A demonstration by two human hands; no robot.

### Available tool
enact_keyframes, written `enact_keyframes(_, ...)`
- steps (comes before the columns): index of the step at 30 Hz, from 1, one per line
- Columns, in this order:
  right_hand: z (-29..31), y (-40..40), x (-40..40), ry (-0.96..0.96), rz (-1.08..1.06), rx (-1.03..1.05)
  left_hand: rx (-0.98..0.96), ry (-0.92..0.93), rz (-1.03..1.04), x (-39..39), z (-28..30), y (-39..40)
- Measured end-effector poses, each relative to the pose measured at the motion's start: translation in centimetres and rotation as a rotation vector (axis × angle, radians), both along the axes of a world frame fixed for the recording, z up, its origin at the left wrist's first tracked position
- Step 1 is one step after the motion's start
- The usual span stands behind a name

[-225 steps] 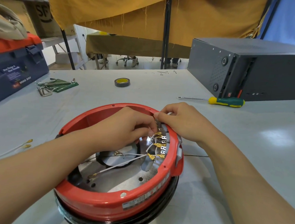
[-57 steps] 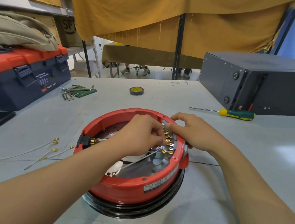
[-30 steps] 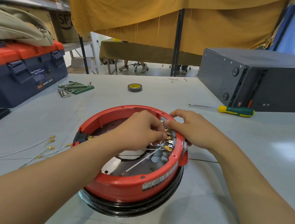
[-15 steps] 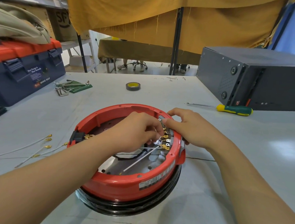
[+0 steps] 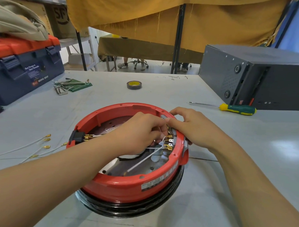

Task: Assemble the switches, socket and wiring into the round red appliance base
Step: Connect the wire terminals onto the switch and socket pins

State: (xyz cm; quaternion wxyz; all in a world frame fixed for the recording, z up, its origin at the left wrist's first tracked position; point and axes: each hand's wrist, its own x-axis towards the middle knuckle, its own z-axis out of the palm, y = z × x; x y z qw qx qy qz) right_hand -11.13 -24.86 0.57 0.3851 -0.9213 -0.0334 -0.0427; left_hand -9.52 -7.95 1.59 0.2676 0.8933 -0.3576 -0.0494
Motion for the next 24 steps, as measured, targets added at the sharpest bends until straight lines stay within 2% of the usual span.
enact_keyframes(9,0.0,0.0,0.0,0.023,-0.017,0.018,-0.005,-0.054,0.011,0.0,0.0,0.0)
enact_keyframes(13,0.2,-0.2,-0.1,0.095,0.0,-0.046,-0.019,-0.069,0.057,0.1,0.3,-0.1)
enact_keyframes(19,0.1,-0.3,-0.2,0.111,-0.057,-0.029,-0.055,0.088,0.082,0.3,1.1,0.3)
enact_keyframes(24,-0.1,-0.3,0.3,0.024,-0.101,0.048,-0.035,0.163,0.013,0.5,1.5,0.1)
